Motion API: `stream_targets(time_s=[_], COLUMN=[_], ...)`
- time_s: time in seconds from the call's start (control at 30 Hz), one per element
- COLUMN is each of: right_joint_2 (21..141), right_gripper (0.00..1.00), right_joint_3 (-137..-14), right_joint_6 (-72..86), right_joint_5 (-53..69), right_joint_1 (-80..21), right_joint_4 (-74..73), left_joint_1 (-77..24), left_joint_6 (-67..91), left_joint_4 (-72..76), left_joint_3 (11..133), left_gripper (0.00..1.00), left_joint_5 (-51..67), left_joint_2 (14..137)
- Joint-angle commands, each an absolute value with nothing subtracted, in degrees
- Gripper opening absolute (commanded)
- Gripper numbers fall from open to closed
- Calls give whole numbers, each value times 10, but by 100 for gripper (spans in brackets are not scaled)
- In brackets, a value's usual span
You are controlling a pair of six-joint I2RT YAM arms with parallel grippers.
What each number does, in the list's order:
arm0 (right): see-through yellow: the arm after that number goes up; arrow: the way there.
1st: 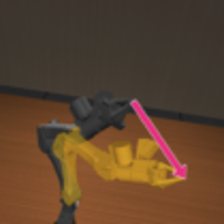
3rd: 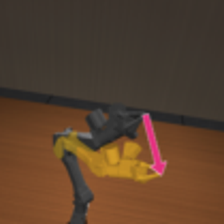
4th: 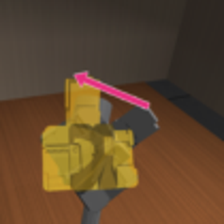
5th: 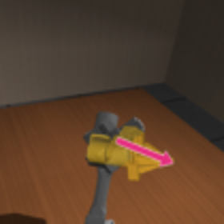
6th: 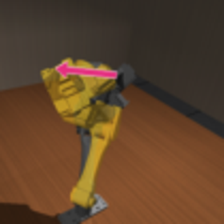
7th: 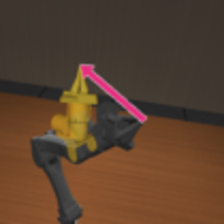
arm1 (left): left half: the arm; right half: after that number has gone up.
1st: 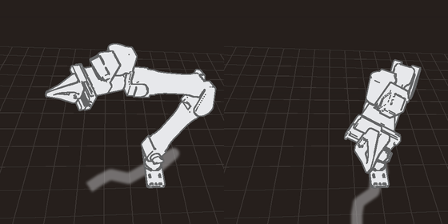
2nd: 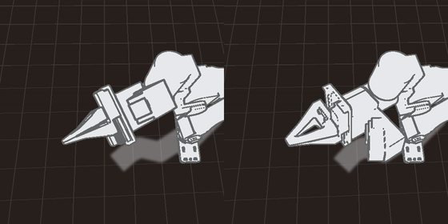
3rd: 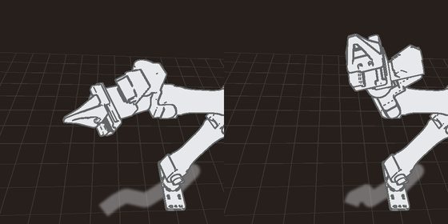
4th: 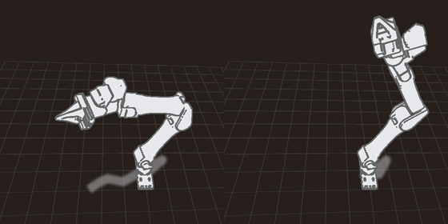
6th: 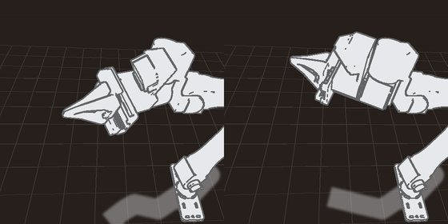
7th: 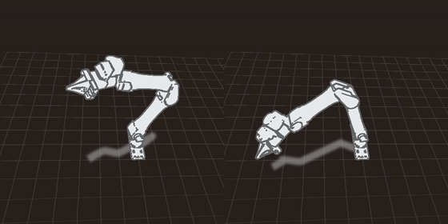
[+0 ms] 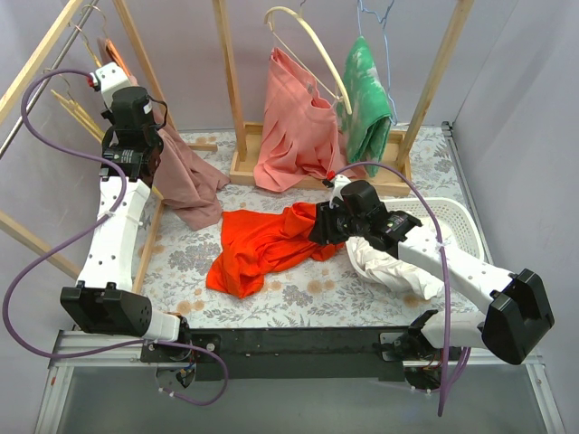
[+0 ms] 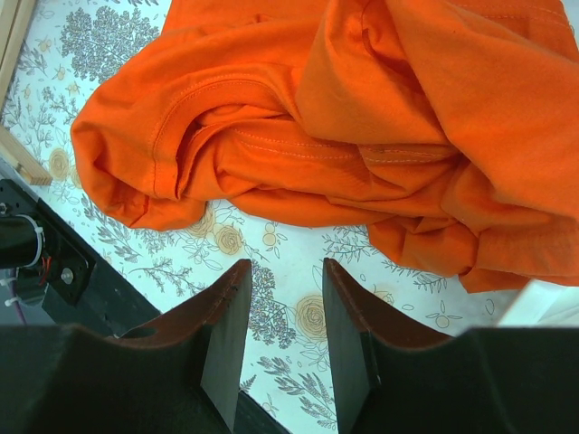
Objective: Place the t-shirt on the hanger
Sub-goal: Pick up the hanger from the clothesline.
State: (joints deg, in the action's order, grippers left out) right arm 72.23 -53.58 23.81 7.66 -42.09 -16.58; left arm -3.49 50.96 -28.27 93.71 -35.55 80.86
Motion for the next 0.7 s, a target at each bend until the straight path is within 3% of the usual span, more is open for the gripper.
stream_targets(time_s=[0.0, 0.67], right_joint_2=[719, 722], right_gripper=[45, 45], right_joint_3=[-561, -564], right_joint_6=[235, 232], right_joint_5=[73, 73], right_joint_1=[-424, -423], right_joint_4=[-159, -158], left_joint_1=[-38, -89], left_joint_6=[505, 454], left_joint_4=[-276, -259], left_joint_3=[962, 949], left_gripper=[0, 0], left_joint_5=[-352, -410], left_joint_2=[777, 766])
